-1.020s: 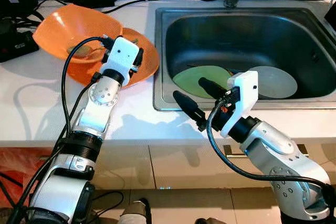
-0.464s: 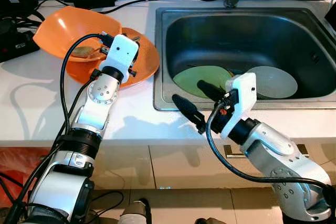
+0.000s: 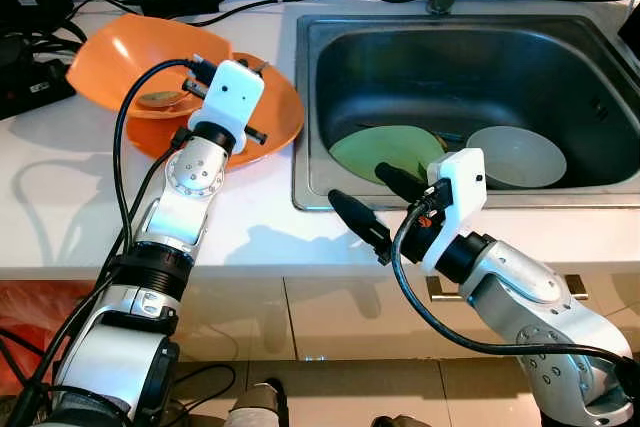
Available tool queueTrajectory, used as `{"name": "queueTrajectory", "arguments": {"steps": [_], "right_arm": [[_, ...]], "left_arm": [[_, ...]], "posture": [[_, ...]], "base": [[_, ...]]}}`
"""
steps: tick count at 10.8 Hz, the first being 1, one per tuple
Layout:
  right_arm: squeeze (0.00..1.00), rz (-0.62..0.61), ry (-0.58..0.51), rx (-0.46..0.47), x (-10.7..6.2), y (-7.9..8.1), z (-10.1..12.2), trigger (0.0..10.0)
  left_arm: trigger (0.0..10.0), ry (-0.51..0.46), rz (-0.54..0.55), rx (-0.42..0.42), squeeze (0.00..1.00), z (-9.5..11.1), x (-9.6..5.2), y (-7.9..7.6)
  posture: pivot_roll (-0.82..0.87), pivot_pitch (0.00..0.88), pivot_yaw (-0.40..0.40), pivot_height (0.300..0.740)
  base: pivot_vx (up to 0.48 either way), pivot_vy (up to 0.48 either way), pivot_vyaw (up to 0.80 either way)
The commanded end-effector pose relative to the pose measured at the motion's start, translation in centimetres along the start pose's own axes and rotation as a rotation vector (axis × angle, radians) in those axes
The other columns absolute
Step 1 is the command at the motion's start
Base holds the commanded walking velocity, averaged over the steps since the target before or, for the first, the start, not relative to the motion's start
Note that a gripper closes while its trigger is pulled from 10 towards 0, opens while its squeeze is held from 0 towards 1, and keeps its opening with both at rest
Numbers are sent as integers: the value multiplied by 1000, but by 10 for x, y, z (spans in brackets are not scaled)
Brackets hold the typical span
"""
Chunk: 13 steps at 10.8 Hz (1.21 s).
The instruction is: Kitchen organization
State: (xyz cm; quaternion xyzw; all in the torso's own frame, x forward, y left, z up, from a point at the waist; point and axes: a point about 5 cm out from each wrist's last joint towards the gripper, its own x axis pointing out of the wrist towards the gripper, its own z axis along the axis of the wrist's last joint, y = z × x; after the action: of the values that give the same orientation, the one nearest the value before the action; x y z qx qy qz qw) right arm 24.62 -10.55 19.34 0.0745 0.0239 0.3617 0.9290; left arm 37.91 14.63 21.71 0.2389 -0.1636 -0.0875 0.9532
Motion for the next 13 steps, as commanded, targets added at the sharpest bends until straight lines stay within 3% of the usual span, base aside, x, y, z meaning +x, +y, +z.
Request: {"name": "queueTrajectory", "arguments": {"steps": [1, 5, 9, 10, 12, 13], "right_arm": [[0, 24, -3, -1, -1, 4, 2, 10000], [0, 17, -10, -7, 1, 2, 2, 10000], [0, 14, -14, -21, 3, 0, 3, 10000], [0, 10, -18, -27, 3, -1, 4, 10000], [0, -31, -54, -31, 5, -6, 8, 10000], [0, -45, -65, -29, 6, -8, 9, 10000]], "left_arm": [[0, -7, 6, -6, 0, 3, 1, 1], [0, -48, 21, 13, 0, 9, -1, 4], [0, -64, 28, -19, 0, 13, -4, 4], [0, -114, 53, -5, 0, 23, -5, 9], [0, -337, 67, 160, 0, 59, -13, 13], [0, -396, 61, 195, 0, 67, -18, 11]], "posture": [[104, 174, 12, 740], [107, 160, 12, 740], [105, 142, 11, 740], [105, 138, 10, 740], [113, 131, 8, 740], [116, 129, 7, 740]], "base": [[0, 0, 0], [0, 0, 0], [0, 0, 0], [0, 0, 0], [0, 0, 0], [0, 0, 0]]}}
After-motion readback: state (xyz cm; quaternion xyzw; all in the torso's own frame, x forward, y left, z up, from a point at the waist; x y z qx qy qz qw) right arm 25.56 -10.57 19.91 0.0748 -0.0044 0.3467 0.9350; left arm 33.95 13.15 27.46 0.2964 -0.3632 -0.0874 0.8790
